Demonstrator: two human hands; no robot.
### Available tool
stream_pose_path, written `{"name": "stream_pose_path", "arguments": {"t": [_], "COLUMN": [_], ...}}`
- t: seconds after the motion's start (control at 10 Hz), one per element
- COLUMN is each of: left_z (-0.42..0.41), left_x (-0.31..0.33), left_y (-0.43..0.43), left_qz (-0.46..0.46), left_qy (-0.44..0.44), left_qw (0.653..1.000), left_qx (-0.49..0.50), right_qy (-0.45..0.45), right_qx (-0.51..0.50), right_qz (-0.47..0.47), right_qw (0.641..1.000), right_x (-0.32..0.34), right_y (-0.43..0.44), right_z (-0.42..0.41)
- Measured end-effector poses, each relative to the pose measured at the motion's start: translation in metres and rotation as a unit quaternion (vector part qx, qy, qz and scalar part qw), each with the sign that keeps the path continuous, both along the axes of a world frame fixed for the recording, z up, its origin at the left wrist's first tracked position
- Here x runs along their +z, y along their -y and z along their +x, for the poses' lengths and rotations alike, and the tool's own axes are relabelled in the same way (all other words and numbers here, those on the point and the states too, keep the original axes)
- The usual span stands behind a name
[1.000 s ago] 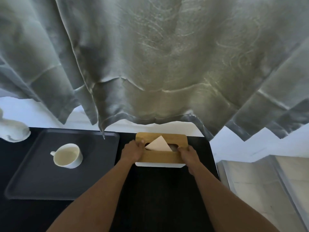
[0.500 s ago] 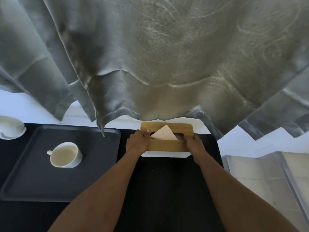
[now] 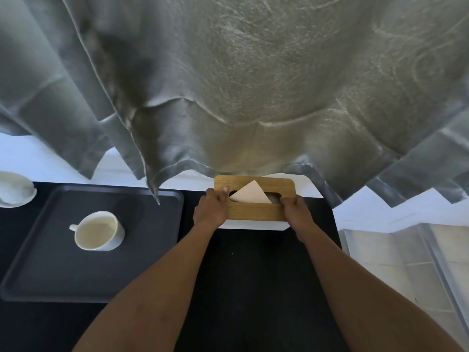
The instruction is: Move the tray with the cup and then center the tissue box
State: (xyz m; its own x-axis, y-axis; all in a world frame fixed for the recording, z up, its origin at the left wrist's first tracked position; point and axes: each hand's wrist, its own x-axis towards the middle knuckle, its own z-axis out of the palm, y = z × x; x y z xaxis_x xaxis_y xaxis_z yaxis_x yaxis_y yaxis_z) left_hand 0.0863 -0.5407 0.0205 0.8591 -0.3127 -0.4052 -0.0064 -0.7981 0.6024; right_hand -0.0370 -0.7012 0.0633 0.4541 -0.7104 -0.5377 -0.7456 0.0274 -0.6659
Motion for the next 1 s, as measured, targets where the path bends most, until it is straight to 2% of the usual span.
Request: {"name": "stream_pose_path", "arguments": {"t": [0.2,0.8,1.0], "left_z": [0.005,-0.022,-0.042], "left_x": [0.004,0.029,0.035], "left_y": [-0.008,-0.027,-0.046], "left_qz": [-0.053,-0.053,-0.071], "left_qy": [-0.055,-0.021,-0.022], "left_qw": [0.997,0.998,0.997], "left_qx": [-0.013,-0.032,-0.036], "right_qy": [0.005,0.000,0.031], "right_qx": [0.030,-0.004,0.014], "right_qz": [-0.001,-0.019,-0.034], "right_qw": [1.000,1.000,0.999], "right_x": [0.003,0.019,0.031], "right_y": [0.002,-0.026,-0.049], "right_z": [0.000,-0.032,-0.053]}}
